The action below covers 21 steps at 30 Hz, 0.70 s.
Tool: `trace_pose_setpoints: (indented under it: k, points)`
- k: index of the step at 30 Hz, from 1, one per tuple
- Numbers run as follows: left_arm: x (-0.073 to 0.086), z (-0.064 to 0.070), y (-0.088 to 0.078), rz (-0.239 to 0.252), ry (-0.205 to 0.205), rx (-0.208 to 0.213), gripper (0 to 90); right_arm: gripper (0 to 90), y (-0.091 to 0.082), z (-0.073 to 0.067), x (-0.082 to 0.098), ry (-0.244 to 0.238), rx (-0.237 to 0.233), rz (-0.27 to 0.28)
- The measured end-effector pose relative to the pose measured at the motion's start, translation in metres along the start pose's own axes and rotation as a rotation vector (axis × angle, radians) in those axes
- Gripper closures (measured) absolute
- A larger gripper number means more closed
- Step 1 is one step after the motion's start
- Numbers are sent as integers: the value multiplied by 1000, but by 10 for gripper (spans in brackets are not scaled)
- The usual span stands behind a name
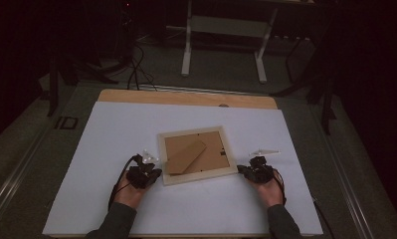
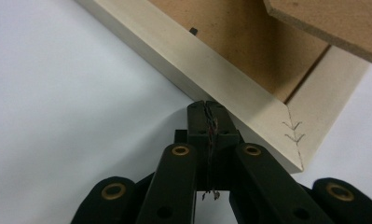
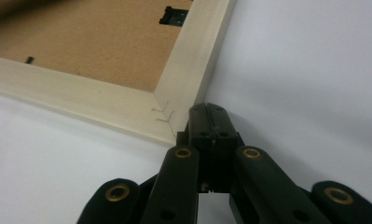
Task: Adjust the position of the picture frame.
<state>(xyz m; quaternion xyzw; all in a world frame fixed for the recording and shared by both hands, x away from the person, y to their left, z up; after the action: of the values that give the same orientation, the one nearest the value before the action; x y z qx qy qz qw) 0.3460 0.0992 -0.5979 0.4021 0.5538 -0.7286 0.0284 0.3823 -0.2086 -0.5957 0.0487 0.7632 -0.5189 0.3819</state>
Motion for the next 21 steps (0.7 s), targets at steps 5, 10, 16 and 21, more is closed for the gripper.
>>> trace_pose_setpoints:
  k: [5, 10, 16, 21]
  points:
    - [1, -4, -1, 3, -19, 14, 899, 900, -1, -6, 4, 30, -22, 22]
    - [7, -7, -6, -15, 6, 36, 879, 900, -2, -13, 7, 1, -32, 12]
    - [9, -12, -8, -12, 6, 27, 898, 900, -2, -23, 9, -24, -29, 2]
    - [7, -15, -7, -3, 8, 7, 900, 900, -3, -26, 11, -23, -26, -10]
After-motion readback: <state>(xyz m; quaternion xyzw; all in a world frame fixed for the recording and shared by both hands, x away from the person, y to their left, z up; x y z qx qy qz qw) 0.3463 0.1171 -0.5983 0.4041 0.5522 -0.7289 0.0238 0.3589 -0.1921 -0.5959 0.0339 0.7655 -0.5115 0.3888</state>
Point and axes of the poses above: each handheld gripper's, and its own axes: y roughly forward along the jaws, x roughly out of its underside, z roughly to its right, the point moved 9 cm from there along y, roughly forward along the jaws, and after that the axes turned 2 degrees about -z, right-handed, at the moved point
